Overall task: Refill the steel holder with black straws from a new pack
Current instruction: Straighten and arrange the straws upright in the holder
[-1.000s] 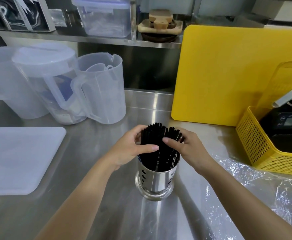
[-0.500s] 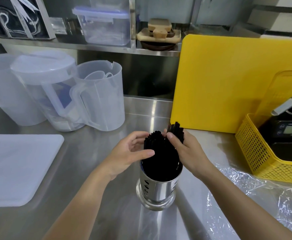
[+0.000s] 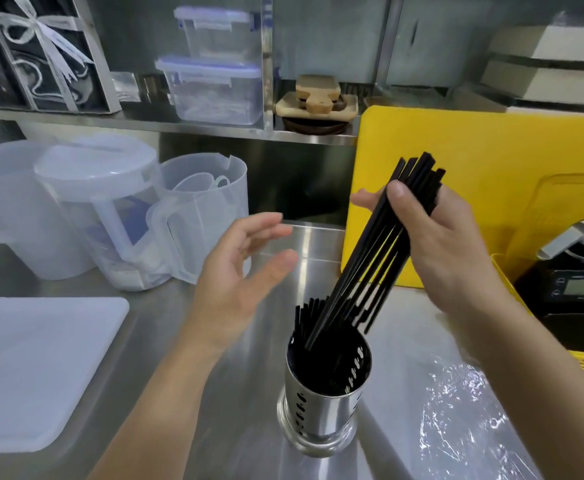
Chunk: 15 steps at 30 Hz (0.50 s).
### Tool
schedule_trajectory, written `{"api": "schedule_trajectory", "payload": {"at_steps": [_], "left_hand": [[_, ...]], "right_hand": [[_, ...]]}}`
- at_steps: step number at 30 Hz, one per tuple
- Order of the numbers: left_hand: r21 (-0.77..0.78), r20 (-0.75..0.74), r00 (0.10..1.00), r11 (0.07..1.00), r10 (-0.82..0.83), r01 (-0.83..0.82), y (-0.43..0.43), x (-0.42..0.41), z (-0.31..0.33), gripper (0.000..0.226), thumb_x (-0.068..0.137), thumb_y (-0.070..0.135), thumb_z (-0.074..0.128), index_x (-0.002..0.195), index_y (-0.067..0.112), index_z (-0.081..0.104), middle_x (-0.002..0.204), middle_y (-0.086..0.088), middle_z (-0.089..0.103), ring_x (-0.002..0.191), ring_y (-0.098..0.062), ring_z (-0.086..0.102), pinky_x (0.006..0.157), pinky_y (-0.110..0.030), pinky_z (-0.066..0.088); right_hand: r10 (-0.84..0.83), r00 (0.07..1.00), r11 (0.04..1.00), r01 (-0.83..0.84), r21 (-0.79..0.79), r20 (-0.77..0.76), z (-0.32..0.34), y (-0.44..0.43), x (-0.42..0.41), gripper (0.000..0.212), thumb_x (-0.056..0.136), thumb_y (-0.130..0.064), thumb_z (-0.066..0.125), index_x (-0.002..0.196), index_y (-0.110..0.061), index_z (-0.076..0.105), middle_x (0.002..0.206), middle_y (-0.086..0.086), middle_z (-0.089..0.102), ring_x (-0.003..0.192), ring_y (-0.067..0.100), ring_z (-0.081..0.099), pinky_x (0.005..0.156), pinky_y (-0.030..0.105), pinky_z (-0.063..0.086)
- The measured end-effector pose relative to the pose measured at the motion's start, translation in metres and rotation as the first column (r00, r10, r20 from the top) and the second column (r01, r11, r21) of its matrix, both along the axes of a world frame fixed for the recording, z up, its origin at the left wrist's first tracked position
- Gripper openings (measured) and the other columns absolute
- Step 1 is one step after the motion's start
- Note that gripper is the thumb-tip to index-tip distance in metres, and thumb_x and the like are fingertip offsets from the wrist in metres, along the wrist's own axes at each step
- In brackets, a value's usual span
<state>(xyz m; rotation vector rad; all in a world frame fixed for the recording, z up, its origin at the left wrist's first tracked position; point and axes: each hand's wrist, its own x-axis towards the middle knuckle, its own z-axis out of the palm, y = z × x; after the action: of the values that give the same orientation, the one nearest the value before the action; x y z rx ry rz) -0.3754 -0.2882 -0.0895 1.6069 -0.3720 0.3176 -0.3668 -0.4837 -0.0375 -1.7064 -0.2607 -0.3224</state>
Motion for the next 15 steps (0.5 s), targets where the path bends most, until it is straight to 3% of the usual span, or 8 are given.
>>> {"api": "schedule_trajectory", "payload": {"at_steps": [2,4,6,8,10,12,15], "left_hand": [[0.1,-0.043,0.995,0.99,-0.095,0.099,-0.01,0.0,0.011,0.068,0.054,0.073,0.066,0.11,0.036,0.055,0.11,0.018,0.066,0.112,-0.002,0.056,0.095,-0.017,0.041],[0.165,-0.1,0.971,0.959,-0.218,0.232,-0.025,0.0,0.022,0.074,0.053,0.076,0.064,0.113,0.034,0.053,0.113,0.019,0.064,0.113,0.0,0.055,0.097,-0.021,0.04],[0.151,-0.137,0.927,0.917,-0.349,0.368,-0.039,-0.002,0.033,0.06,0.063,0.063,0.069,0.11,0.03,0.053,0.103,0.023,0.066,0.103,0.005,0.058,0.089,-0.017,0.044],[0.118,-0.142,0.895,0.89,-0.423,0.44,-0.05,-0.004,0.042,0.032,0.079,0.036,0.065,0.107,0.026,0.053,0.089,0.022,0.067,0.091,0.004,0.061,0.078,-0.012,0.045],[0.024,-0.155,0.865,0.874,-0.476,0.485,-0.053,-0.006,0.045,0.016,0.084,0.021,0.056,0.098,0.014,0.057,0.08,0.005,0.067,0.079,-0.012,0.065,0.073,-0.021,0.05],[-0.107,-0.223,0.821,0.85,-0.526,0.516,-0.053,-0.009,0.043,0.017,0.084,0.022,0.058,0.083,0.006,0.053,0.064,-0.005,0.061,0.058,-0.021,0.06,0.061,-0.034,0.052],[-0.366,-0.286,0.74,0.783,-0.609,0.503,-0.052,-0.016,0.035,0.033,0.073,0.026,0.067,0.079,0.001,0.046,0.052,-0.004,0.052,0.037,-0.015,0.047,0.038,-0.024,0.043]], "right_hand": [[0.036,0.999,0.999,-0.036,0.007,0.024,0.014,0.003,-0.003,0.027,0.096,-0.02,0.042,0.103,0.0,0.059,0.094,-0.007,0.072,0.091,0.001,0.067,0.082,0.02,0.053],[0.088,0.996,0.995,-0.089,0.051,0.006,0.023,0.011,-0.008,0.022,0.095,-0.019,0.044,0.096,-0.004,0.06,0.094,-0.001,0.073,0.092,0.007,0.069,0.086,0.03,0.055],[0.141,0.99,0.988,-0.14,0.067,-0.006,0.028,0.021,-0.012,0.018,0.094,-0.019,0.046,0.086,-0.013,0.06,0.092,0.003,0.075,0.091,0.012,0.07,0.086,0.038,0.056],[0.173,0.985,0.984,-0.172,0.046,-0.015,0.032,0.025,-0.014,0.019,0.094,-0.02,0.047,0.08,-0.018,0.06,0.091,0.003,0.075,0.092,0.011,0.07,0.086,0.036,0.054],[0.19,0.98,0.982,-0.189,0.029,-0.06,0.036,0.024,-0.013,0.019,0.095,-0.021,0.046,0.085,-0.013,0.061,0.092,0.004,0.076,0.09,0.009,0.069,0.082,0.029,0.055],[0.245,0.963,0.969,-0.242,0.04,-0.115,0.04,0.023,-0.012,0.02,0.094,-0.019,0.046,0.091,-0.003,0.058,0.091,0.006,0.075,0.086,0.009,0.07,0.076,0.021,0.054],[0.337,0.924,0.939,-0.316,0.134,-0.178,0.04,0.023,-0.015,0.017,0.092,-0.021,0.05,0.089,-0.006,0.057,0.084,0.007,0.076,0.074,0.009,0.07,0.065,0.017,0.054]]}}
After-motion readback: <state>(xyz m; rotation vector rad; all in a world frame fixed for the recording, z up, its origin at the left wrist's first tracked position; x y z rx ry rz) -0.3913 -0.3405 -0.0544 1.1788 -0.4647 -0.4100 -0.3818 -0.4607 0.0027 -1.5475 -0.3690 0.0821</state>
